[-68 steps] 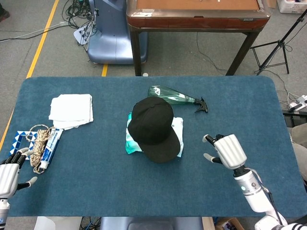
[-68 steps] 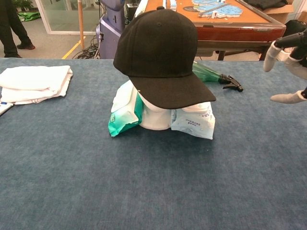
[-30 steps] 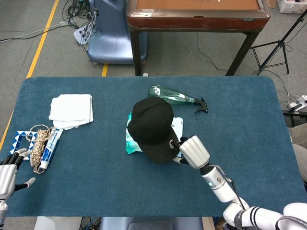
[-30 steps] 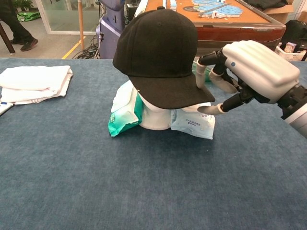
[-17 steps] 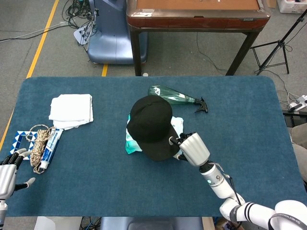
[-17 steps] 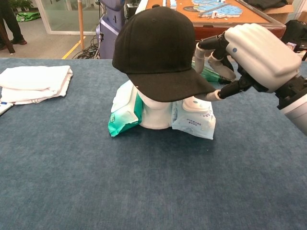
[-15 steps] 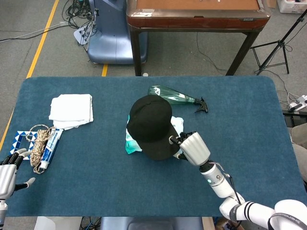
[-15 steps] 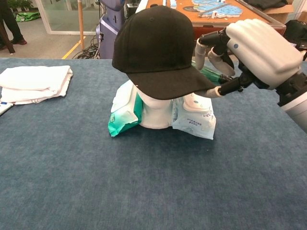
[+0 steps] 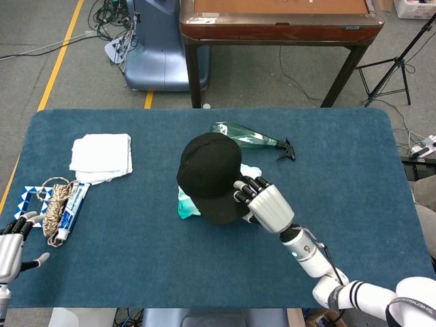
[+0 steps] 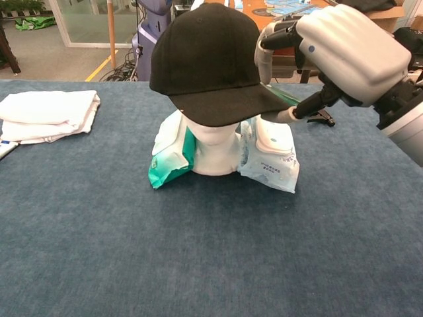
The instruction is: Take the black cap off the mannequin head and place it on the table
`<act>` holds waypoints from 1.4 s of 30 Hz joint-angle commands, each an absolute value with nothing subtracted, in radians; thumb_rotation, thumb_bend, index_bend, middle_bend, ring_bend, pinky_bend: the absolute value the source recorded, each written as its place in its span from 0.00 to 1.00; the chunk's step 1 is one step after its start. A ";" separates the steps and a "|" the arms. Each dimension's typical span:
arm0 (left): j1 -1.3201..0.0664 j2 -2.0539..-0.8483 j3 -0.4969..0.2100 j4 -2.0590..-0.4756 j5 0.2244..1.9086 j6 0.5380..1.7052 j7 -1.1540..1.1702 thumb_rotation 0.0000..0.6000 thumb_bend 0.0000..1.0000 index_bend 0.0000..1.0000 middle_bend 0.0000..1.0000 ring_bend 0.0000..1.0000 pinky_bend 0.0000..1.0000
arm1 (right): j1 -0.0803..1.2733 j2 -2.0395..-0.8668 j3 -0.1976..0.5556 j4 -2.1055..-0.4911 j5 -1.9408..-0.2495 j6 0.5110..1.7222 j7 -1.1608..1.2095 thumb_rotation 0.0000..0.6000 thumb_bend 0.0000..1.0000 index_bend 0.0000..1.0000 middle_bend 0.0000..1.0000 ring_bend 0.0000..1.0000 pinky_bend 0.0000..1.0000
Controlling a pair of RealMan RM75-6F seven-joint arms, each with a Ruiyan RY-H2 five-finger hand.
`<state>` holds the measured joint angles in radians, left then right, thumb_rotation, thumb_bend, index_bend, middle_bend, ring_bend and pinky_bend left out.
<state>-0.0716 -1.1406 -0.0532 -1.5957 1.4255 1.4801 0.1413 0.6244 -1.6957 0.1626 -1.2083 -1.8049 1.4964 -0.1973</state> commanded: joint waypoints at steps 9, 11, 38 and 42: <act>-0.074 -1.142 -0.055 -1.599 1.418 1.474 0.153 1.00 0.06 0.25 0.20 0.25 0.41 | 0.636 -1.696 0.162 -1.202 -1.831 1.553 -0.169 1.00 0.07 0.57 0.37 0.28 0.46; -0.073 -1.143 -0.054 -1.597 1.418 1.474 0.153 1.00 0.06 0.25 0.20 0.25 0.41 | 0.638 -1.705 0.165 -1.192 -1.839 1.576 -0.155 1.00 0.11 0.57 0.37 0.28 0.46; -0.074 -1.143 -0.057 -1.601 1.406 1.468 0.160 1.00 0.06 0.25 0.20 0.25 0.41 | 0.649 -1.752 0.168 -1.120 -1.817 1.635 -0.100 1.00 0.34 0.68 0.38 0.28 0.46; -0.076 -1.143 -0.058 -1.601 1.405 1.466 0.163 1.00 0.06 0.25 0.20 0.25 0.41 | 0.656 -1.756 0.177 -1.108 -1.814 1.643 -0.090 1.00 0.34 0.71 0.39 0.28 0.46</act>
